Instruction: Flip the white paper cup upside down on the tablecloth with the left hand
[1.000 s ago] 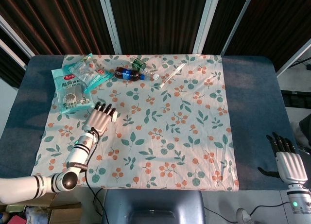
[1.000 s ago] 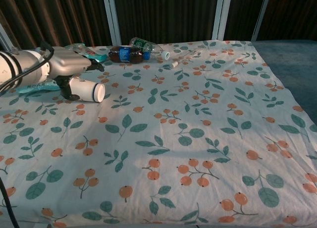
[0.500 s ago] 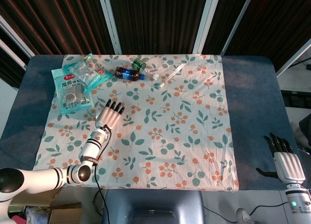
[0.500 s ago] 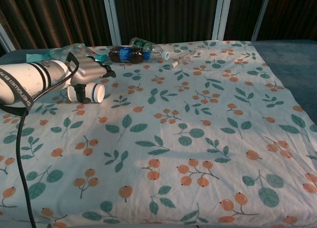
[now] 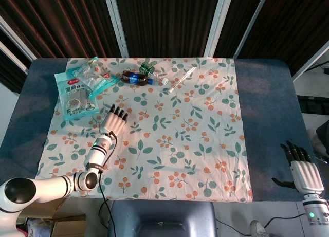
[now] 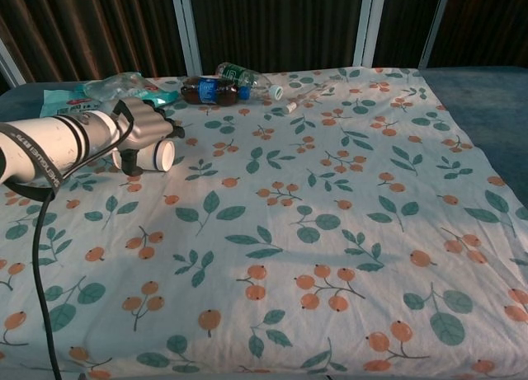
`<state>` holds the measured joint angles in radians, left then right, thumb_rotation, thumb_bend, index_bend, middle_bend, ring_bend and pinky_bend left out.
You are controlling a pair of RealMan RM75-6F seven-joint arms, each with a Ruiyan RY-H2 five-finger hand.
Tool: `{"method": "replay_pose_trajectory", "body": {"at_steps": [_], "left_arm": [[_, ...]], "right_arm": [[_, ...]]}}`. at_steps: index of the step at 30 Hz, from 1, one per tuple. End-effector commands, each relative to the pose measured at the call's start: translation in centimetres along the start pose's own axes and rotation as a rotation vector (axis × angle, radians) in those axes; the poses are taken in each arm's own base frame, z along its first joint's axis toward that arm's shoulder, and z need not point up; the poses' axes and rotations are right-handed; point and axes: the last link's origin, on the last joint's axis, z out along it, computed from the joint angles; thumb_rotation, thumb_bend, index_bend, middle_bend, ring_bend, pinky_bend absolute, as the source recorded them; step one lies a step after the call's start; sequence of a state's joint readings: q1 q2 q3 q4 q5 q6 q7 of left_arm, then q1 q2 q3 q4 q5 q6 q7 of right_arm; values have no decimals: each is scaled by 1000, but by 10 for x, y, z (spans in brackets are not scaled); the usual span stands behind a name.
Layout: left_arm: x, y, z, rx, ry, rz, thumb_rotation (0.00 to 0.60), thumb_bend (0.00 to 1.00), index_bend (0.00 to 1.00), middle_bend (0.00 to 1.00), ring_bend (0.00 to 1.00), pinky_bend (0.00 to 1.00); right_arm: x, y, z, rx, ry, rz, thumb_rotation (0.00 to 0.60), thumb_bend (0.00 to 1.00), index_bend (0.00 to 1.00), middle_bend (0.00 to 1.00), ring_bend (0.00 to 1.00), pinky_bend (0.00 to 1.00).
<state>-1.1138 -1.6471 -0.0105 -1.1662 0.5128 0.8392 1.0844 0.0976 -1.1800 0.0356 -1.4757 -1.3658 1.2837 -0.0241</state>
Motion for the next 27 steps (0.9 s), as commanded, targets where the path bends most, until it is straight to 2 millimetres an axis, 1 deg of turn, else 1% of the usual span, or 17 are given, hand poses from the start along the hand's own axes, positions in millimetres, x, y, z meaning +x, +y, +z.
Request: {"method": "replay_pose_trajectory", "body": {"at_steps": [1,4,8,10,13,15,17,19,22,23,25,26,27], "left_arm": [[-2,1,3,2,1,21,600,347,141,121,0,0],[-4,2,5,5,-6,23,600,353,184,162,0,0],[-5,1,6,9,8,20,600,384,281,241,5,0],[-5,0,7,15,25,1,600,404,330,289,31,0],[-2,-4,6,24,66,-13,600,430,412,372,97,11],[-1,-8,4,28,89,-28,600,440,449,409,128,30],[0,-12,0,26,104,-69,600,445,460,423,142,39],[3,-15,-7,16,124,-152,600,444,451,418,143,39],[9,-25,-28,-4,191,-371,600,436,442,407,141,40],[8,-29,-37,-19,217,-486,600,432,440,404,139,39],[2,-36,-51,-44,247,-660,600,427,437,400,135,38],[-4,-40,-59,-59,264,-757,600,426,437,399,133,37],[-9,-43,-65,-68,279,-818,600,426,437,399,131,35]], "right_arm": [[2,-1,0,5,4,-2,544,0,0,0,0,0],[3,-1,1,3,3,-4,544,0,0,0,0,0],[2,1,3,-7,-12,-7,544,0,0,0,0,0],[2,2,3,-10,-15,-8,544,0,0,0,0,0],[3,2,3,-12,-16,-8,544,0,0,0,0,0],[3,2,3,-12,-17,-8,544,0,0,0,0,0],[3,2,4,-12,-18,-9,544,0,0,0,0,0],[3,2,4,-13,-19,-7,545,0,0,0,0,0],[4,3,4,-18,-18,-5,544,0,0,0,0,0],[4,4,4,-21,-18,-5,544,0,0,0,0,0],[4,5,5,-25,-22,-5,544,0,0,0,0,0],[4,5,6,-25,-24,-5,544,0,0,0,0,0],[4,4,7,-23,-25,-6,544,0,0,0,0,0]]}}
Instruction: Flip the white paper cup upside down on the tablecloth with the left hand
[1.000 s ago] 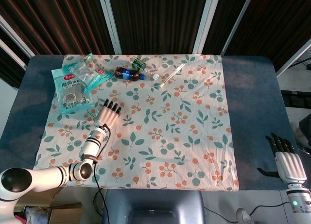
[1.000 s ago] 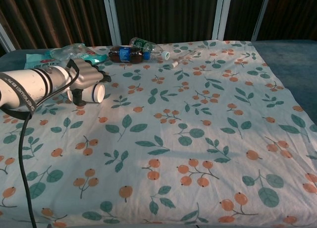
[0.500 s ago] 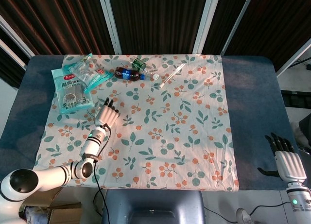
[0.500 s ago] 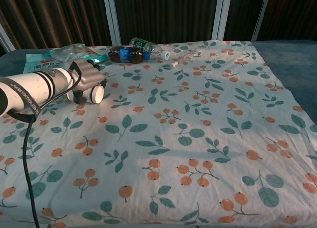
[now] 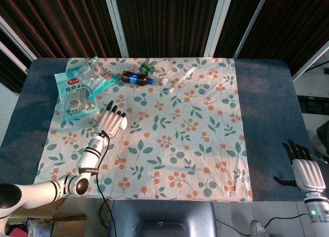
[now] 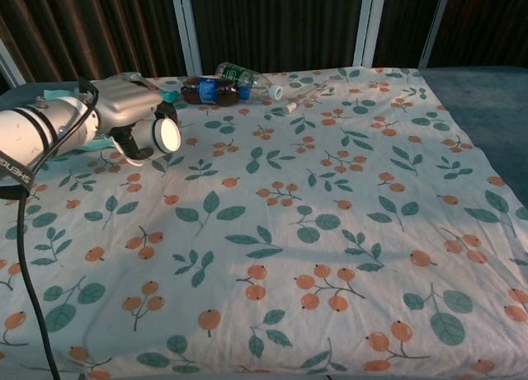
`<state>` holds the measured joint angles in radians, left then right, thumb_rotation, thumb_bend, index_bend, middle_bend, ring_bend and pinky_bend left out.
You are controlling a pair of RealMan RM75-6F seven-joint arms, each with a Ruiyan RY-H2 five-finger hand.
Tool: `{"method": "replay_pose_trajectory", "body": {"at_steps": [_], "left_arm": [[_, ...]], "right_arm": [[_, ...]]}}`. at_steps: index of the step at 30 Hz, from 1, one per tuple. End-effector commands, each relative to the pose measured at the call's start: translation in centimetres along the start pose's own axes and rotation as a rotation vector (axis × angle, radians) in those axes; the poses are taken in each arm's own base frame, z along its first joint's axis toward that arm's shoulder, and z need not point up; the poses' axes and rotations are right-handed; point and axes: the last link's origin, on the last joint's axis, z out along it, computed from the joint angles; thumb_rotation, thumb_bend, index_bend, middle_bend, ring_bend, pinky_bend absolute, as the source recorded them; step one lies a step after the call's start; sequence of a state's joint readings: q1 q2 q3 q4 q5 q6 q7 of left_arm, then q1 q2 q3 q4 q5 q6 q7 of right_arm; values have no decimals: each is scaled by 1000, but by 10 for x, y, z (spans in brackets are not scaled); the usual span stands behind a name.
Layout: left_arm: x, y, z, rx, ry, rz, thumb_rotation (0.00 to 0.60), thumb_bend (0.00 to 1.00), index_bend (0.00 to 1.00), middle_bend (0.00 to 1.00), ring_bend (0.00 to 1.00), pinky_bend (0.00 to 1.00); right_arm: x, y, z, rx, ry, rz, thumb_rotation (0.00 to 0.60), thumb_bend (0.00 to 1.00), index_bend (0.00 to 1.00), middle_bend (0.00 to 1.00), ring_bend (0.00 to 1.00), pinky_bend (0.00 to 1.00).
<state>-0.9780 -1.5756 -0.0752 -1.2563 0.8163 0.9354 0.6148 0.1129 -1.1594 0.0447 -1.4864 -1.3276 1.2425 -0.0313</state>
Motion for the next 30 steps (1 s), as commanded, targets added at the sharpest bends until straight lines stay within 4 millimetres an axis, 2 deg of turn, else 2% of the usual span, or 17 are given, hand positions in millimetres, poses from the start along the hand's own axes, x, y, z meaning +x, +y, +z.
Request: {"method": "replay_pose_trajectory", "body": {"at_steps": [1,5,8,14,20,30], "left_arm": [[2,-29,-48,-46,129,-488,600,425,438,400,130,33],[-23,-47,-69,-70,222,-705,600,408,439,399,117,26],[-44,-53,-77,-61,256,-835,600,399,437,394,116,36],[-77,-51,-86,-39,296,-987,600,403,423,382,116,47],[-101,-48,-86,-21,264,-1013,600,405,393,355,117,47],[-119,-42,-83,-11,204,-1014,600,400,322,281,76,47]], "right_arm": [[0,-1,1,4,-2,-2,544,0,0,0,0,0],[0,-6,3,20,-7,-9,545,0,0,0,0,0],[1,-11,4,32,-6,-11,545,0,0,0,0,0],[3,-15,4,44,1,-14,547,0,0,0,0,0],[3,-15,3,42,0,-17,546,0,0,0,0,0],[1,-11,1,30,-3,-14,546,0,0,0,0,0]]}}
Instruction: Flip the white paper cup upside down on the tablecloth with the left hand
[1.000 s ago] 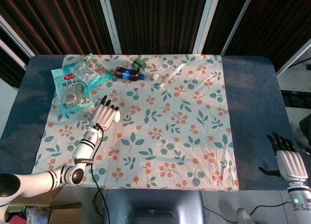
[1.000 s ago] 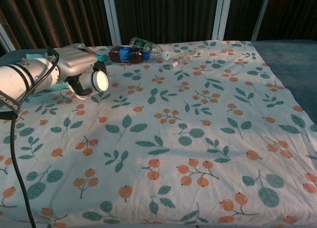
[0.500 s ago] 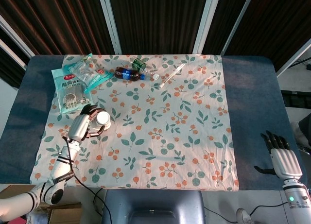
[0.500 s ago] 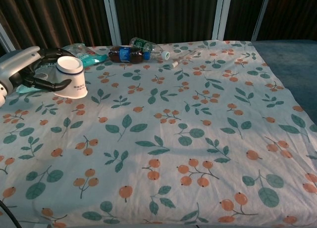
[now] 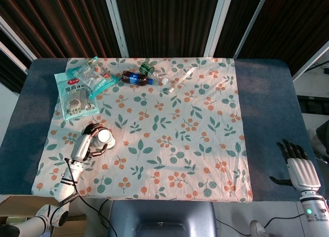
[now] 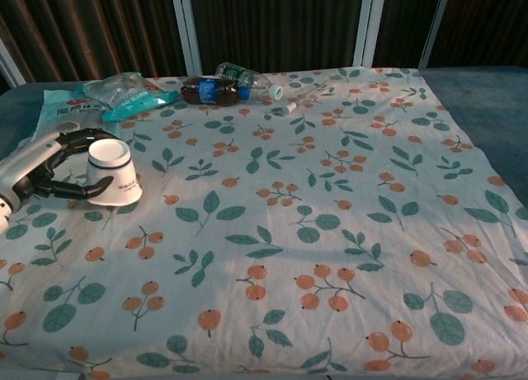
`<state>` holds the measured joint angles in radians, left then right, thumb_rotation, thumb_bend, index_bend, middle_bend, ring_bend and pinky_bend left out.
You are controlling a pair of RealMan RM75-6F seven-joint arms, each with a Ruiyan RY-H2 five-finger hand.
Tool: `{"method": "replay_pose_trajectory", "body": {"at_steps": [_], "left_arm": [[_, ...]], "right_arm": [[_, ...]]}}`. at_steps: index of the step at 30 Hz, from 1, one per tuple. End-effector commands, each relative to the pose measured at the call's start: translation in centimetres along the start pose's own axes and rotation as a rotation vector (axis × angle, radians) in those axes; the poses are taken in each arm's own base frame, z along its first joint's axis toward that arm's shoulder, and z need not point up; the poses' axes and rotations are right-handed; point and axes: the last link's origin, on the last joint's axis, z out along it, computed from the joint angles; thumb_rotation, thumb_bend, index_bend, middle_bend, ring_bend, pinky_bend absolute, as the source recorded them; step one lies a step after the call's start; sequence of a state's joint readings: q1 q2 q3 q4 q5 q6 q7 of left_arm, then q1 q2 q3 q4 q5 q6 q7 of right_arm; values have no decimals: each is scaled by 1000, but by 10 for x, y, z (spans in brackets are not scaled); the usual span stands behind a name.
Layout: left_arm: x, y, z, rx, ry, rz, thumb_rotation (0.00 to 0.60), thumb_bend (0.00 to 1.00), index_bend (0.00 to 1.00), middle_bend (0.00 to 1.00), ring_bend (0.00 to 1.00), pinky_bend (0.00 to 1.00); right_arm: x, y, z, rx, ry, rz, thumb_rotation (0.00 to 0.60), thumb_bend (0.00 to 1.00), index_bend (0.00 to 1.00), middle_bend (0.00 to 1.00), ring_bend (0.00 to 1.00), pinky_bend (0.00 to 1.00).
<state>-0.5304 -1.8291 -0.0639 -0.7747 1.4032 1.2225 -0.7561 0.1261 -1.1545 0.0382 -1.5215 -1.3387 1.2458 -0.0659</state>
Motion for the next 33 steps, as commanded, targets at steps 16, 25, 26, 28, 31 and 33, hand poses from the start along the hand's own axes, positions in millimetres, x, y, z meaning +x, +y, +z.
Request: {"method": "replay_pose_trajectory", "body": {"at_steps": [16,25,26,28,31,33], "left_arm": [[28,7,-13,-63,-52,89,600,362,0,0,0,0],[130,26,-91,153,-44,744,600,356,0,0,0,0],[134,28,-102,186,-31,752,600,357,0,0,0,0],[141,29,-120,225,18,759,600,356,0,0,0,0],[147,16,-151,255,95,865,600,355,0,0,0,0],[146,5,-169,285,114,877,600,355,0,0,0,0]], "right_arm": [[2,-1,0,5,7,2,545,0,0,0,0,0],[1,-3,-3,-12,60,2,544,0,0,0,0,0],[-1,-4,-4,-11,64,3,544,0,0,0,0,0],[-3,-5,-7,-6,72,3,544,0,0,0,0,0],[-5,-7,-11,14,112,13,545,0,0,0,0,0],[-7,-7,-13,19,127,12,545,0,0,0,0,0]]}}
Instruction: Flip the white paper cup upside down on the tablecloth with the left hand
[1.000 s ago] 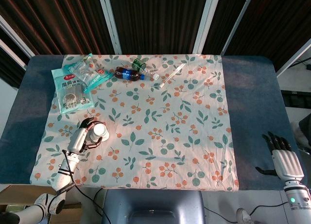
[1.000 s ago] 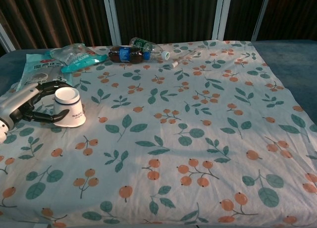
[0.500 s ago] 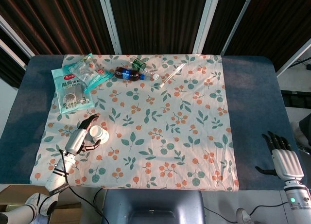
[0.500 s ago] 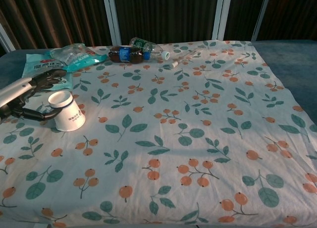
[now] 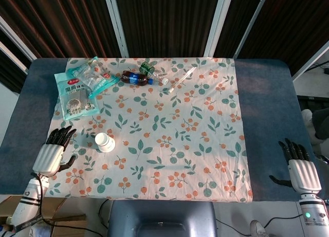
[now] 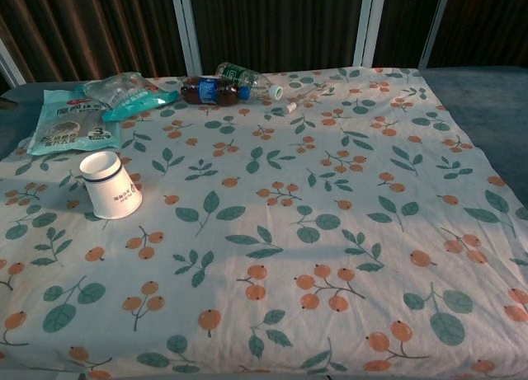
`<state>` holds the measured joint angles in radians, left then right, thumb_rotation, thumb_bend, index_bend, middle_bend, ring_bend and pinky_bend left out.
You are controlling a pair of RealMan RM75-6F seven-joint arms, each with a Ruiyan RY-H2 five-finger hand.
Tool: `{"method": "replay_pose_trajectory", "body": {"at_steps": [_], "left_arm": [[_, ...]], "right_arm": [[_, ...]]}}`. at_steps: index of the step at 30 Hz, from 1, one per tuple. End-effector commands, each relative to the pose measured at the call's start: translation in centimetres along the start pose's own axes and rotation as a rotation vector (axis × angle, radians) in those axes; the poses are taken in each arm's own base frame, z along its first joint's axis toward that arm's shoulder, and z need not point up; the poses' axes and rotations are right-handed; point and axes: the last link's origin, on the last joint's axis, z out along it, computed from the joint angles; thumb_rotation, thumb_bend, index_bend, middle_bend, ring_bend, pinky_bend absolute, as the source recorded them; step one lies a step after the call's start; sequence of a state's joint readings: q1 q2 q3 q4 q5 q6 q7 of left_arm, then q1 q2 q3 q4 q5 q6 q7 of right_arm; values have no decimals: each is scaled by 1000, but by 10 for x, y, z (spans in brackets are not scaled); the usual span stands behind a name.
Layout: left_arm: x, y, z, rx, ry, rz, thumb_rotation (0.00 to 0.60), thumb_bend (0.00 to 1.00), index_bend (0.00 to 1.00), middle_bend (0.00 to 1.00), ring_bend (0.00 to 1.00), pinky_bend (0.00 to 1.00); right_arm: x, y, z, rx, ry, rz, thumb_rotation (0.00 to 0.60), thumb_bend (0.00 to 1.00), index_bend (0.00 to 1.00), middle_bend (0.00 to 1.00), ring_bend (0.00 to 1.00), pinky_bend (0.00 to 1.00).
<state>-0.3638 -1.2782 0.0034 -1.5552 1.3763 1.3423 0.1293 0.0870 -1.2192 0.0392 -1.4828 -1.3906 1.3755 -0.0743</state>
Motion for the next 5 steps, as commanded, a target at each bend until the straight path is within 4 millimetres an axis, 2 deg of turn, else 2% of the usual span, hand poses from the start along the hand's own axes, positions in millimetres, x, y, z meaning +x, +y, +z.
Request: {"method": "replay_pose_trajectory", "body": {"at_steps": [1,5], "left_arm": [[11,-66,-79,241,63,204,600,356,0,0,0,0],[7,-81,-96,281,102,145,600,356,0,0,0,0]], "right_arm": [[-4,0,-5,7,18,6,546,0,0,0,0,0],[-4,1,-9,4,18,2,545,0,0,0,0,0]]}}
